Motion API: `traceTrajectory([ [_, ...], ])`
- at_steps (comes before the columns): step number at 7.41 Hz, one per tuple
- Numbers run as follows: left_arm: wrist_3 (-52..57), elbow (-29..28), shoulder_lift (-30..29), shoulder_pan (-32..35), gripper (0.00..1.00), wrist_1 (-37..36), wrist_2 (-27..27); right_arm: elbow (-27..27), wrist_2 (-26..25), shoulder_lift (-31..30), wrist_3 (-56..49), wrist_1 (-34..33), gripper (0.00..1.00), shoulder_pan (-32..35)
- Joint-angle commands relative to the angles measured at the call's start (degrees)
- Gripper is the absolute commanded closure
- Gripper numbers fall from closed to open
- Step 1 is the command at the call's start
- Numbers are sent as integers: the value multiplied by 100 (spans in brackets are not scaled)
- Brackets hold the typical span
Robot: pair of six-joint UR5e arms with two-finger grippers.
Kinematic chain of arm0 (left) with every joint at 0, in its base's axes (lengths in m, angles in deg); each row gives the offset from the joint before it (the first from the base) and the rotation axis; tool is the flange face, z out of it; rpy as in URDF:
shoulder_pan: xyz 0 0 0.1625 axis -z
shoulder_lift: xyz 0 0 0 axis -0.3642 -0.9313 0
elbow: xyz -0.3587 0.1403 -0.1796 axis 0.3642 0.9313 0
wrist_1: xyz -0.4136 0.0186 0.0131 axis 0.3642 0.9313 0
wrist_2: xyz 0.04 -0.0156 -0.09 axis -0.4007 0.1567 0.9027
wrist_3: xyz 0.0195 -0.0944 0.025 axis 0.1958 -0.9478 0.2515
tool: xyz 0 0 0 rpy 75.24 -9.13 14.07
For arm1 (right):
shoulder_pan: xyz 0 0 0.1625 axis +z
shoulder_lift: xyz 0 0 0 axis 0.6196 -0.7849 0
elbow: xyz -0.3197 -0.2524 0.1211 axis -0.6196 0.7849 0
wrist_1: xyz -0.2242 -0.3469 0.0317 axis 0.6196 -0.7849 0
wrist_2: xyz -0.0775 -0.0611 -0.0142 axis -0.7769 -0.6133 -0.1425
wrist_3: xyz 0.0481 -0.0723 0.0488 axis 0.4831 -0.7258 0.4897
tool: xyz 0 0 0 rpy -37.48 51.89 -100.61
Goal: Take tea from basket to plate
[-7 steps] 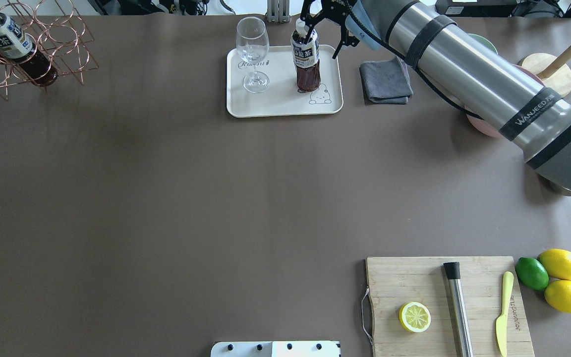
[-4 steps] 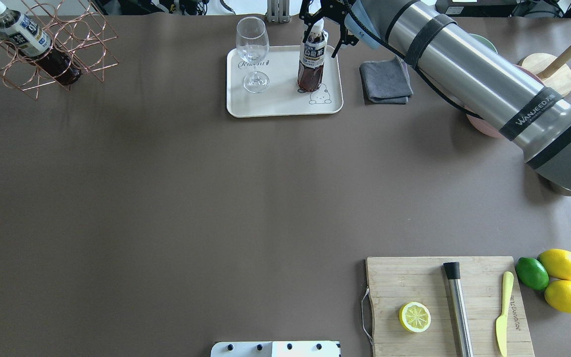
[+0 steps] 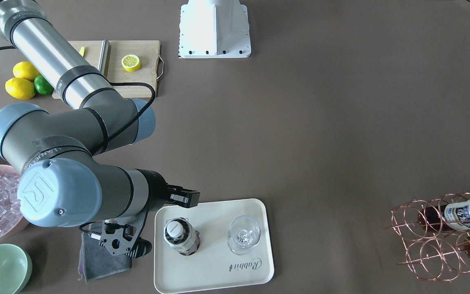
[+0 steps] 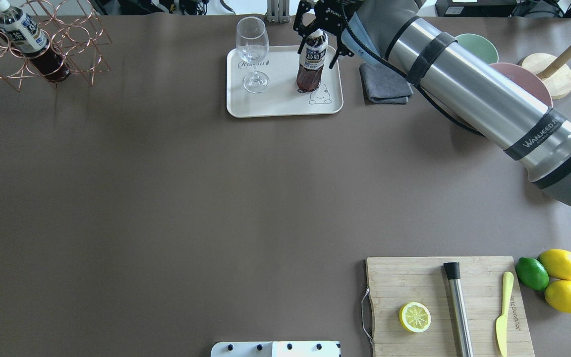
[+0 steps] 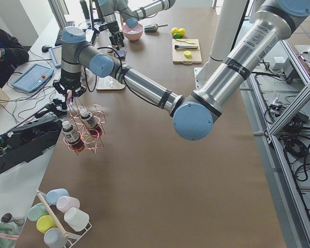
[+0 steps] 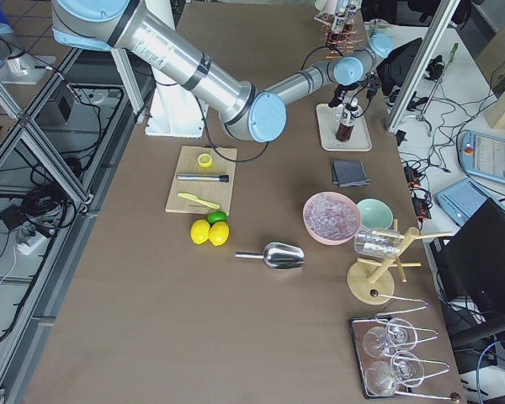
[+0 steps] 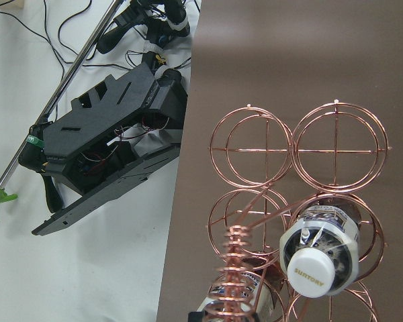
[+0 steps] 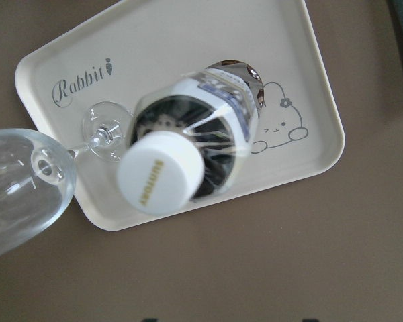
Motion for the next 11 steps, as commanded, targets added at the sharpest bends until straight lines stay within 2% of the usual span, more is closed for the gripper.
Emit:
traceTrajectory([
  [1, 45, -446, -112, -123, 100, 621, -51, -1098, -273, -613, -84, -395, 19, 45],
  [3, 185, -457, -217, -168, 100, 615, -357, -2002, -589, -1367, -285, -430, 14, 45],
  [4, 159, -561, -287, -237, 100, 615, -359, -2511, -808, -1728, -582, -648, 7, 63],
  [5, 142, -632, -331, -255, 100, 623, -367, -3004, -1141, -2027, -1177, -1077, 4, 63],
  [6, 141, -659, -288, -282, 100, 667, -359, -3583, -1510, -2230, -1914, -1856, 4, 46],
  [7, 159, -650, -270, -265, 100, 659, -350, -4442, -2044, -2737, -2748, -2664, 4, -24],
  [9, 150, -598, -226, -264, 100, 659, -350, -5474, -2093, -4097, -3385, -2725, 3, 185],
  [11, 150, -598, -209, -273, 100, 659, -350, -6221, -2049, -5678, -4466, -2401, 2, 887],
])
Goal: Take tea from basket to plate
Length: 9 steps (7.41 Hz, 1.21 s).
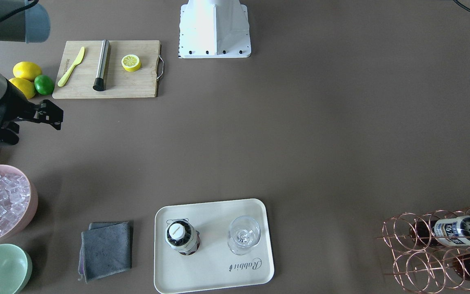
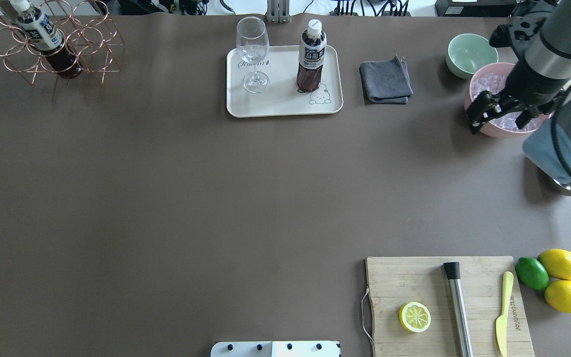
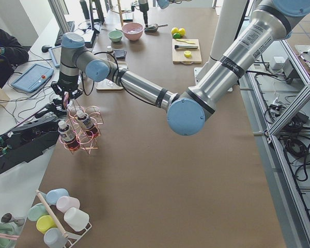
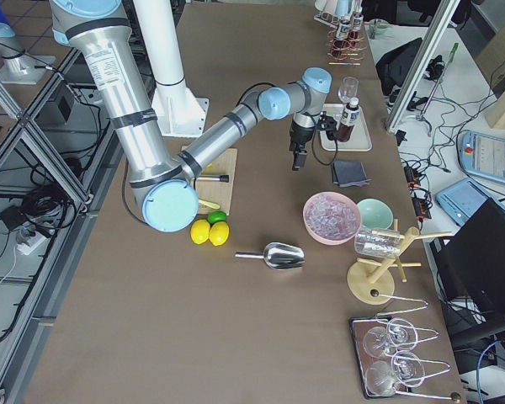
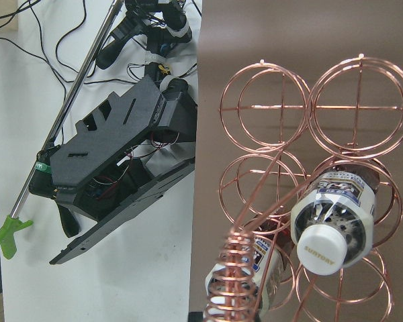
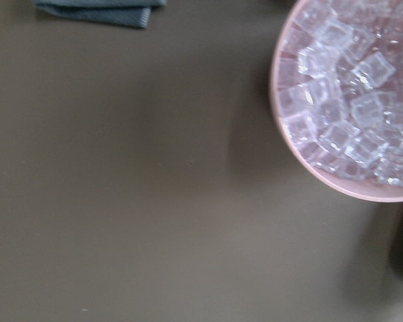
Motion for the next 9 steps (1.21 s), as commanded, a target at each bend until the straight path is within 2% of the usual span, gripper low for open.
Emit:
traceTrajectory([
  [1, 6, 8, 147, -14, 100, 60, 27, -883, -2, -1878, -1170, 451, 2, 777],
  [4, 6, -36, 228, -14, 100, 183, 36, -762, -55, -3216, -2252, 1076, 1, 1699],
  [5, -3, -45, 228, -14, 100, 183, 36, -553, 14, -3480, -2855, 1374, 1, 2016],
  [7, -3, -114, 245, -22, 100, 340, 45, -560, 33, -3745, -3063, 1324, 1, 2658],
  [8, -3, -185, 254, -22, 100, 420, 45, -499, 233, -3842, -3107, 1289, 0, 3087],
  [9, -3, -185, 254, -22, 100, 429, 45, -481, 757, -4139, -3438, 1315, 0, 3605],
])
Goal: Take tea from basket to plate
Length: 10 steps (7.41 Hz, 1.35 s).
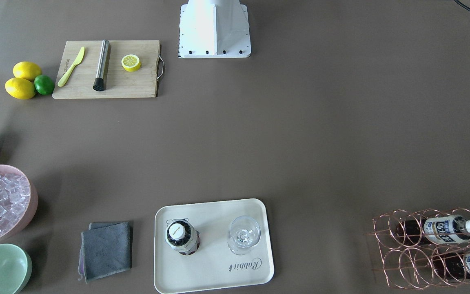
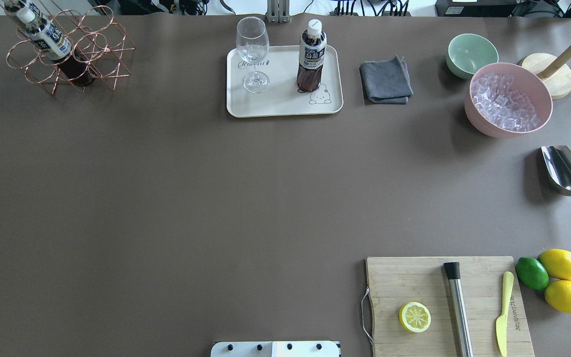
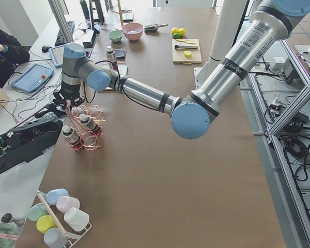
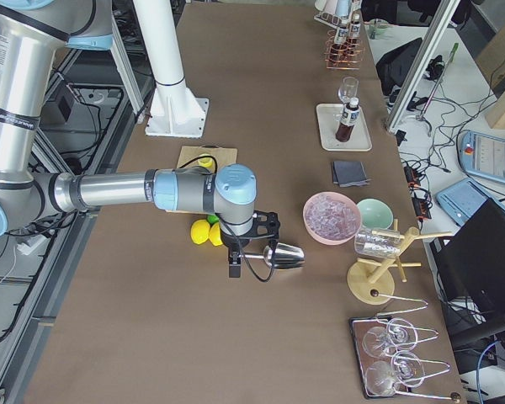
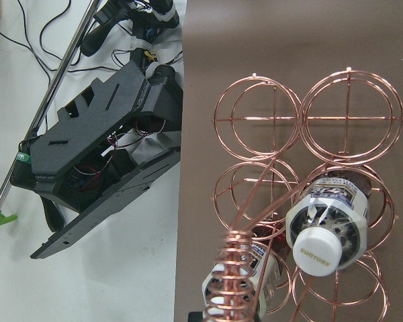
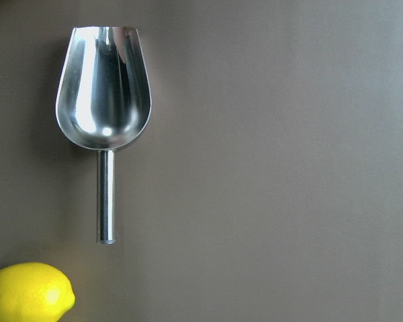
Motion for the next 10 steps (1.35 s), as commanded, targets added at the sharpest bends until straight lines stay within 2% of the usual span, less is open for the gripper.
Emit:
traceTrajectory([
  [1, 0, -27, 7, -2, 100, 67, 1, -14, 672, -445, -552, 26, 0, 879],
  [3, 0, -1, 16, -2, 100, 84, 1, -128, 647, -663, -1461, 17, 0, 941],
  [4, 0, 16, 51, -2, 93, 84, 1, -102, 629, -691, -1755, 17, 0, 915],
  [5, 0, 8, 77, -2, 80, 136, -8, -111, 603, -648, -1775, 26, 0, 837],
  [6, -18, -27, 129, -2, 5, 250, -8, -50, 586, -560, -1775, 26, 0, 723],
  [7, -27, -27, 139, -2, 2, 260, 1, -6, 594, -559, -1758, 17, 0, 687],
  [10, -27, -27, 130, 7, 2, 260, 1, -40, 331, -577, -1705, 26, 1, 598],
])
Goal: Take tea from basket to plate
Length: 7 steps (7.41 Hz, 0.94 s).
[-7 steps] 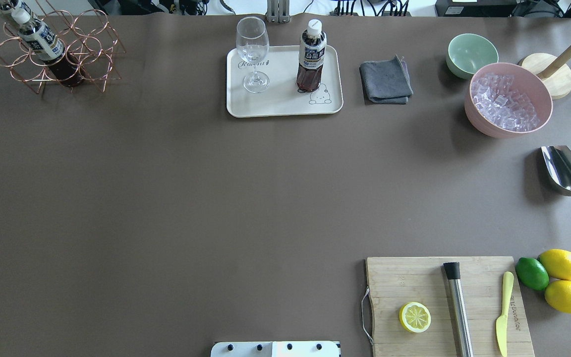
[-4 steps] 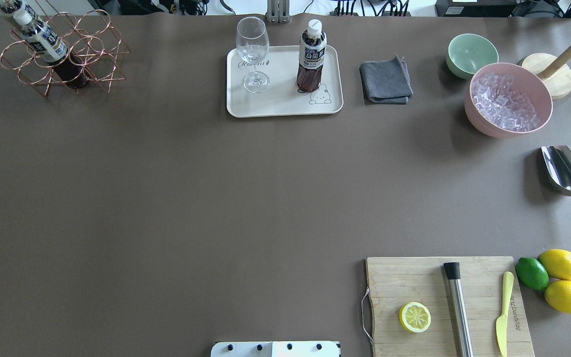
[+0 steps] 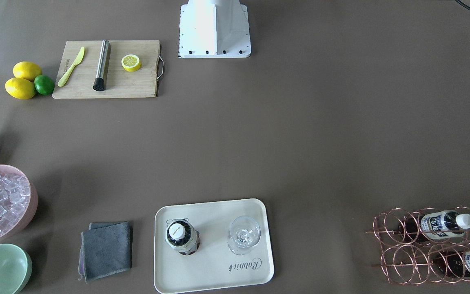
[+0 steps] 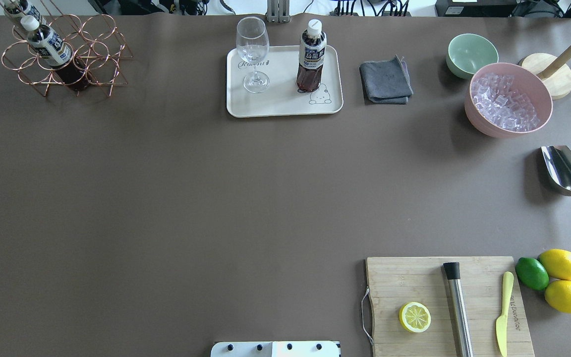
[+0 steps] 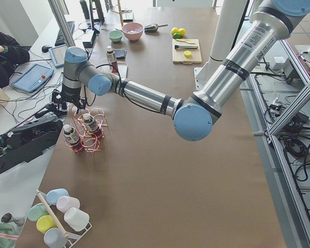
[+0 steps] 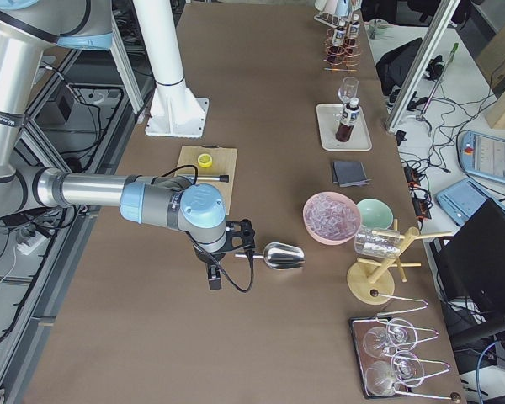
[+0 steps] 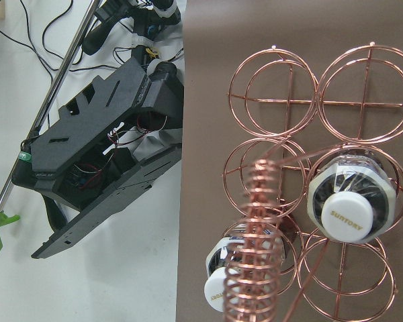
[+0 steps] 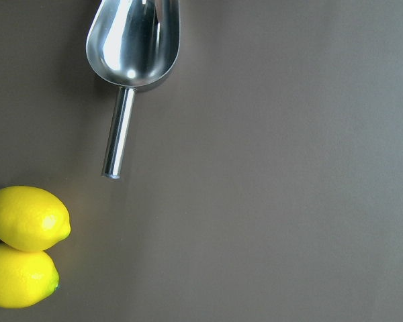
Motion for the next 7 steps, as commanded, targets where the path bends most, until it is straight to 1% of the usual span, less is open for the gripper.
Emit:
traceTrajectory([
  [1, -10, 17, -8, 20, 2, 3, 1, -97, -261, -39, 51, -7, 1, 0],
  [2, -149, 60, -8, 55, 2, -6, 27, -72, -279, -56, 43, -16, 1, 79],
  [3, -159, 191, -8, 116, 2, -49, 149, -54, -288, -144, 51, -34, 1, 149],
  [4, -159, 375, 10, 213, 2, -137, 315, -63, -402, -171, 51, -34, 1, 202],
  [5, -203, 760, 201, 266, 2, -399, 543, -46, -438, -162, 8, -25, 0, 211],
  [6, -647, 1216, 577, 275, 2, -419, 746, -45, -464, -179, -27, -25, 0, 246],
  [7, -1217, 1569, 938, 275, 2, -402, 1174, -28, -525, -188, -89, -25, 0, 246],
])
